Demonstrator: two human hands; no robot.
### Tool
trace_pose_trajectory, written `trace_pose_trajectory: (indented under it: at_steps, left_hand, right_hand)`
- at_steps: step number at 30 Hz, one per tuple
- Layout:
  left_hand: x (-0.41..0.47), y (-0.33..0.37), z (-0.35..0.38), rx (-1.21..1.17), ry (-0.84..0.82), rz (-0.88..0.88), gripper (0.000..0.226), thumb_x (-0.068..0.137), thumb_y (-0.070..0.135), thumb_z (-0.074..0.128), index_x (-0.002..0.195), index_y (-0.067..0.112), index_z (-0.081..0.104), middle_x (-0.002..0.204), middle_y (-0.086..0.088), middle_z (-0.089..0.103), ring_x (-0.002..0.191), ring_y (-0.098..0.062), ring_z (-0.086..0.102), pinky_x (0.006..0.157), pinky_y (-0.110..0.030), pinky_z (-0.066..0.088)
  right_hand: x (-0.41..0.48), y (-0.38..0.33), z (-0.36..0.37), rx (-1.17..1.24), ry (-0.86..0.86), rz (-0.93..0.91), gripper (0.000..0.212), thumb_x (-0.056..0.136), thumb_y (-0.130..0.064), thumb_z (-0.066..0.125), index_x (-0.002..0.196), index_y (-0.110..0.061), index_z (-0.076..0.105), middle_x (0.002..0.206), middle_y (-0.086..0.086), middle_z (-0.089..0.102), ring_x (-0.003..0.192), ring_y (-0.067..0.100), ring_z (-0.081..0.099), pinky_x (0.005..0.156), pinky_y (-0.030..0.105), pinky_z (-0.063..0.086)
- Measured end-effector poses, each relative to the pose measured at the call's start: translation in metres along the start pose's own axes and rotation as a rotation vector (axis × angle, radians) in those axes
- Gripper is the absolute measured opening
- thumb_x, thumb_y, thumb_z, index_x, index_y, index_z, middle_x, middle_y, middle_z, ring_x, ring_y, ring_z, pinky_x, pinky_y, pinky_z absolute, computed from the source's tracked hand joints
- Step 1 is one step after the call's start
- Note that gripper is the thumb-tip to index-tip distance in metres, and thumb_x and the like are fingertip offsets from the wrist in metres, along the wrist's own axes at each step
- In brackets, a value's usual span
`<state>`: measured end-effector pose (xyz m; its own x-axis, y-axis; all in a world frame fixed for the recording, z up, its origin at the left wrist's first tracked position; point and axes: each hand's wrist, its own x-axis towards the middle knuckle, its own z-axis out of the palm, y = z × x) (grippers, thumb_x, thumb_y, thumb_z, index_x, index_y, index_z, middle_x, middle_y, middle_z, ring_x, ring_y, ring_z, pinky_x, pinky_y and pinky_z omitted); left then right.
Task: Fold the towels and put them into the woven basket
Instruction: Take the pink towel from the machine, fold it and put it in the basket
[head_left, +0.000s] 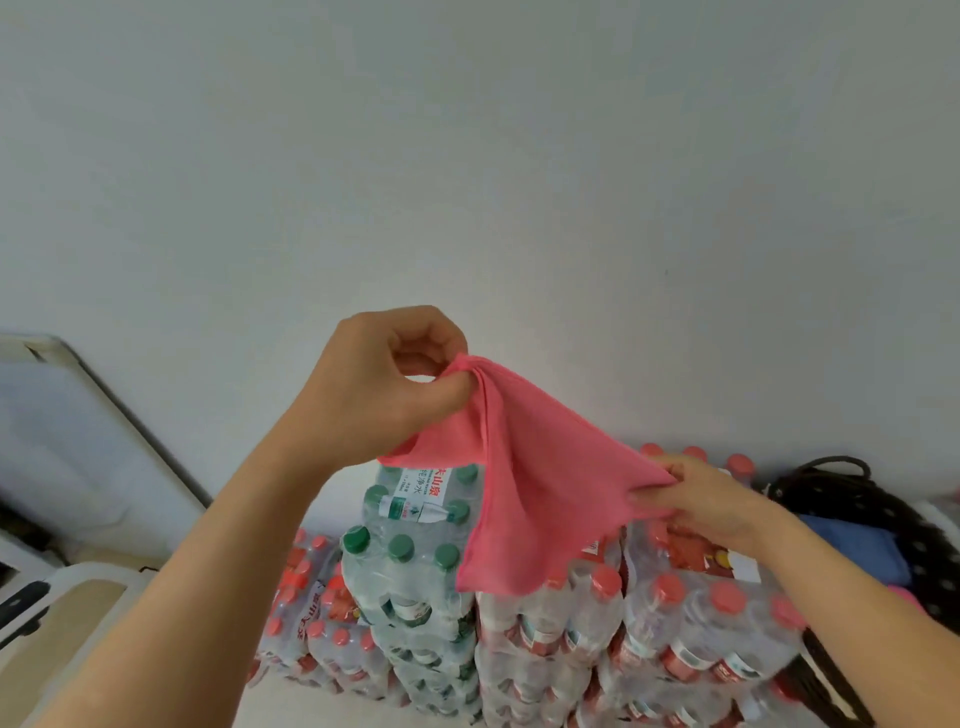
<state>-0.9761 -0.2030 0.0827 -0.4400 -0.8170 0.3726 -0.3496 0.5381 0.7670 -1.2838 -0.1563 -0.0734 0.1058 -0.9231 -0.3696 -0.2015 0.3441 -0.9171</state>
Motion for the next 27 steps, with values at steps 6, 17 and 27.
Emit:
trace_pose_trajectory:
  at_steps: [6,17,27]
  left_hand:
    - [-0.012,0.014,-0.002,-0.316,-0.043,0.068,0.006,0.069,0.011,0.068,0.069,0.012,0.062,0.062,0.004,0.063,0.056,-0.012,0.054,0.052,-0.021,0.043]
    - [0.008,-0.115,0.074,-0.381,-0.034,-0.590,0.009,0.088,0.006,0.061,0.080,0.009,0.060,0.070,-0.011,0.054,0.058,-0.017,0.049,0.054,-0.028,0.047]
    - [-0.003,-0.219,0.141,0.053,0.143,-0.842,0.008,0.085,0.024,0.065,0.080,0.025,0.058,0.078,0.000,0.065,0.070,-0.024,0.064,0.068,-0.045,0.058]
  right_hand:
    - [-0.074,-0.001,-0.018,0.301,0.119,-0.078,0.028,0.074,-0.004,0.073,0.101,0.000,0.068,0.088,0.012,0.068,0.077,0.020,0.067,0.066,0.030,0.057]
    - [-0.026,0.024,-0.042,0.179,0.559,0.004,0.046,0.072,-0.008,0.080,0.114,-0.009,0.063,0.106,0.017,0.069,0.090,0.030,0.067,0.083,0.045,0.055]
    - [-0.014,0.056,0.037,-1.335,-0.003,-0.290,0.115,0.060,-0.081,0.057,0.149,-0.043,-0.005,0.160,-0.004,-0.003,0.141,0.016,0.002,0.110,0.048,0.015]
